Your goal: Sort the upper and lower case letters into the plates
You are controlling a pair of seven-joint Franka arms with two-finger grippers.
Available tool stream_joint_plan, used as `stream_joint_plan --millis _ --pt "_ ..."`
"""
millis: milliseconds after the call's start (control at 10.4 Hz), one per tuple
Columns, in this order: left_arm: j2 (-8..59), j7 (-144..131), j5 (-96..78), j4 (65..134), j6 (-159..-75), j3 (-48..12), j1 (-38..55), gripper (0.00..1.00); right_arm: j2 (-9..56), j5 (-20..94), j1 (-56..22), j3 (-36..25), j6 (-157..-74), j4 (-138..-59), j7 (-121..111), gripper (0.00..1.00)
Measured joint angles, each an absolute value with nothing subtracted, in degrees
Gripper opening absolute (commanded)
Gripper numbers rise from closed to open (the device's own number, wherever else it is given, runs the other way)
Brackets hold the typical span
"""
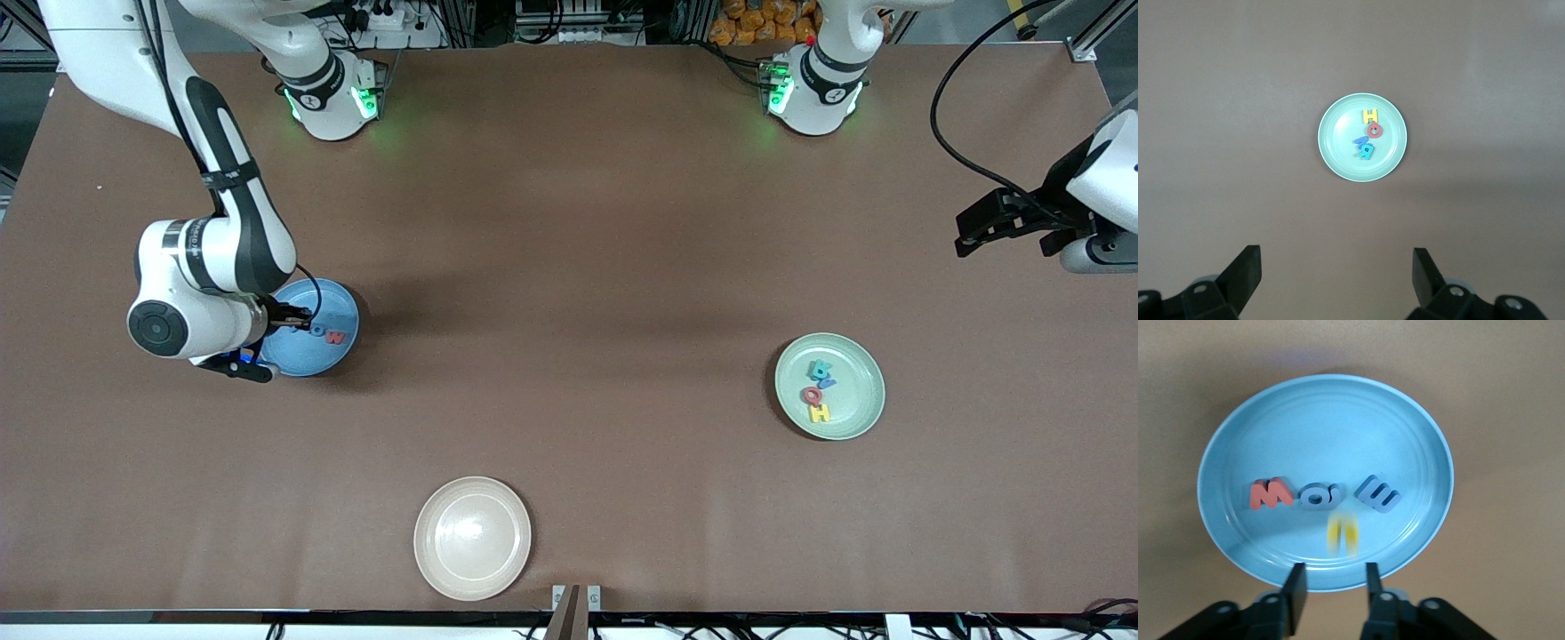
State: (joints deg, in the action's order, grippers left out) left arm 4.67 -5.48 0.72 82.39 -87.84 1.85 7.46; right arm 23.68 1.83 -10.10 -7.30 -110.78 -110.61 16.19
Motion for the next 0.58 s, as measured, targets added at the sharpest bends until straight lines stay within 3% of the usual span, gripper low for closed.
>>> stream_joint_plan --millis 192,577 --pt "4.4 -5.5 0.7 83.3 -88.7 1.9 7.4 1.00 22.2 1.7 -11.0 -7.2 -109.5 -108.6 16.1 1.00" --pt "3.1 -5.5 0.7 85.3 -89.9 2.2 7.3 1.00 17.0 1.2 -11.6 -6.8 -96.8 -95.4 12.6 1.00"
